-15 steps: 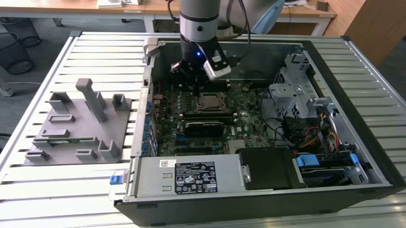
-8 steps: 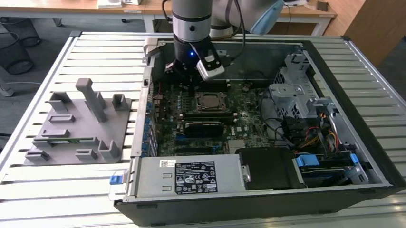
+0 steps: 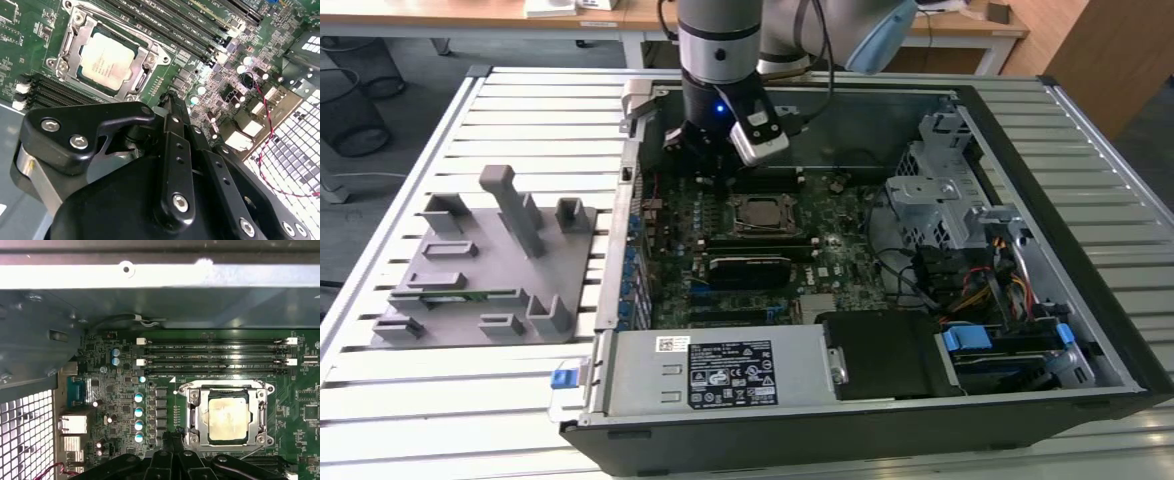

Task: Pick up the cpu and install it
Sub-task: 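Install the first cpu locking lever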

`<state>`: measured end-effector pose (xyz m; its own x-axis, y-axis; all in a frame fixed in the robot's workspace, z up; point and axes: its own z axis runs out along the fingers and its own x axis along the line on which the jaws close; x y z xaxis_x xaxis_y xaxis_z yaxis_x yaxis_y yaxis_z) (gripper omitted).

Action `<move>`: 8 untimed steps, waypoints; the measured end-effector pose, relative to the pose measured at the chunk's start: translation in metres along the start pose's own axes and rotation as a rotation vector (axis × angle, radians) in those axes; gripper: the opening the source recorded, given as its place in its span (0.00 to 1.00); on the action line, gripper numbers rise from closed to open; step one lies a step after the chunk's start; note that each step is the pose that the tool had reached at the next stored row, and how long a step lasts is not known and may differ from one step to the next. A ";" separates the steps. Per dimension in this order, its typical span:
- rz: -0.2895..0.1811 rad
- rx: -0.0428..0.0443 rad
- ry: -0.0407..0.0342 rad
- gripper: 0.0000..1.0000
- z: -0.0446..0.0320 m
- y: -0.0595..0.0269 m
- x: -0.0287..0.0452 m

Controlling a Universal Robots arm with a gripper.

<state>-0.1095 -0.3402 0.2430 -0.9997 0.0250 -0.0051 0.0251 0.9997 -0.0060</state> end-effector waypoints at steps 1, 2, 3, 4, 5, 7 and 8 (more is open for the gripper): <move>0.000 -0.0006 -0.0002 0.11 -0.0008 0.0004 0.0001; 0.000 -0.0017 -0.0005 0.11 -0.0012 0.0008 0.0003; 0.000 -0.0025 -0.0006 0.11 -0.0013 0.0014 0.0004; 0.000 -0.0031 -0.0005 0.11 -0.0014 0.0020 0.0006; 0.000 -0.0036 -0.0003 0.11 -0.0016 0.0026 0.0008; 0.000 -0.0053 -0.0003 0.11 -0.0015 0.0041 0.0012; 0.000 -0.0062 -0.0003 0.11 -0.0016 0.0047 0.0015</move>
<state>-0.1109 -0.3355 0.2445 -0.9997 0.0250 -0.0054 0.0250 0.9997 0.0002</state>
